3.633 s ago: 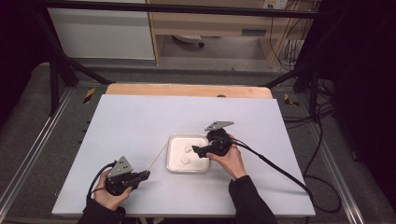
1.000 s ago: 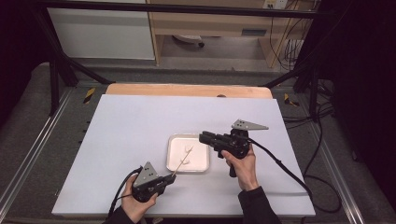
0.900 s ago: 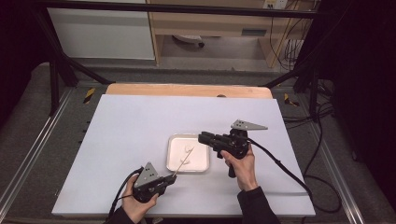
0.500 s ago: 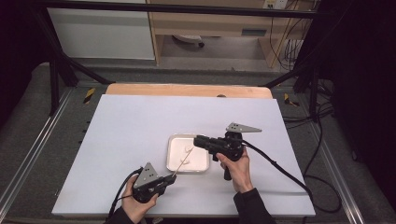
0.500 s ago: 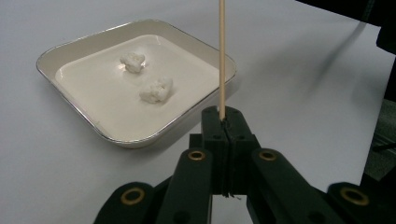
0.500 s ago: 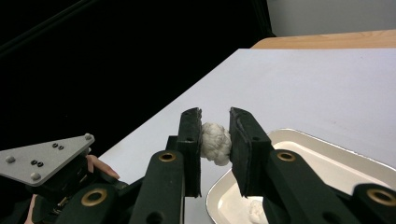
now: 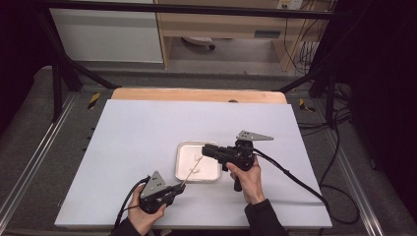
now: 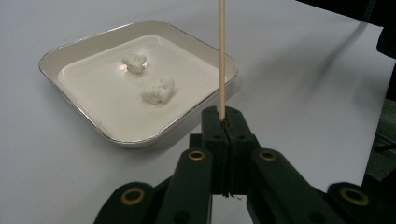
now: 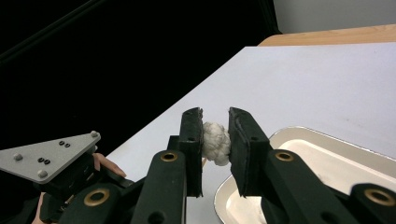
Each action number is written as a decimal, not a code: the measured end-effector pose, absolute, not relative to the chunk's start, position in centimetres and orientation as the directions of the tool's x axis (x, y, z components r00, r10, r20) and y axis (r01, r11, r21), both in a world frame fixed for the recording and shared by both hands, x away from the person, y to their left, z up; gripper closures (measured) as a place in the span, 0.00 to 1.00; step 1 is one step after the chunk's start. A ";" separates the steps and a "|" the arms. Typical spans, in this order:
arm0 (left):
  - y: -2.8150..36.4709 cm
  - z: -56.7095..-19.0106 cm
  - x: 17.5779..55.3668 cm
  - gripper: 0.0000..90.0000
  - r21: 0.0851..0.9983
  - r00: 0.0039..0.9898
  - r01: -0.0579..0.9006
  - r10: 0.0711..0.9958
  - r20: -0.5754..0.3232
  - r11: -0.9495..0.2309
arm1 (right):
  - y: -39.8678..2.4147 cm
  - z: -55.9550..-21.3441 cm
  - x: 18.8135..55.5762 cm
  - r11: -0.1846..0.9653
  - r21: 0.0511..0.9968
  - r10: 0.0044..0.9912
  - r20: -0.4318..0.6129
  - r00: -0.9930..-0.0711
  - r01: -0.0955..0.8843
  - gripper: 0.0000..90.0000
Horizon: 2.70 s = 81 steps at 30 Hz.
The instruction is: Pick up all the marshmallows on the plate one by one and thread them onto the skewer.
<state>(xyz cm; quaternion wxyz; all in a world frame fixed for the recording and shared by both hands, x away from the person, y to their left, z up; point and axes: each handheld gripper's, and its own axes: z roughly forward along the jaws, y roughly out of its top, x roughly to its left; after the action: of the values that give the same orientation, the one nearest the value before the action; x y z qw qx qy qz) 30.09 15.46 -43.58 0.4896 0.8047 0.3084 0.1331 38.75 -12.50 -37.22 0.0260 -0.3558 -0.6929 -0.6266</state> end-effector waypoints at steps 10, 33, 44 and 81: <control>15.5 -43.7 30.1 0.99 0.867 0.768 0.373 0.634 -0.088 -0.331 | -12.1 -37.7 38.6 -0.035 0.843 0.450 0.493 -0.745 0.536 0.87; 15.4 -43.6 29.9 0.99 0.860 0.757 0.381 0.648 -0.080 -0.339 | -11.5 -38.2 38.0 -0.008 0.844 0.441 0.484 -0.756 0.536 0.90; 15.4 -43.4 29.7 0.99 0.865 0.755 0.378 0.651 -0.081 -0.331 | -11.4 -38.3 37.9 -0.011 0.843 0.433 0.489 -0.757 0.538 0.90; 15.2 -42.6 30.1 0.99 0.884 0.754 0.360 0.652 -0.087 -0.298 | -7.9 -40.9 36.4 0.142 0.810 0.351 0.496 -0.794 0.569 0.89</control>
<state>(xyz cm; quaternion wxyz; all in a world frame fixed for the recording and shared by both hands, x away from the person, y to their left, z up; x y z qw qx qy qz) 30.11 15.21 -42.55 0.4991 0.7923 0.3191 0.1462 36.42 -7.91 -40.90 0.0941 -0.3069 -0.7499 -0.5785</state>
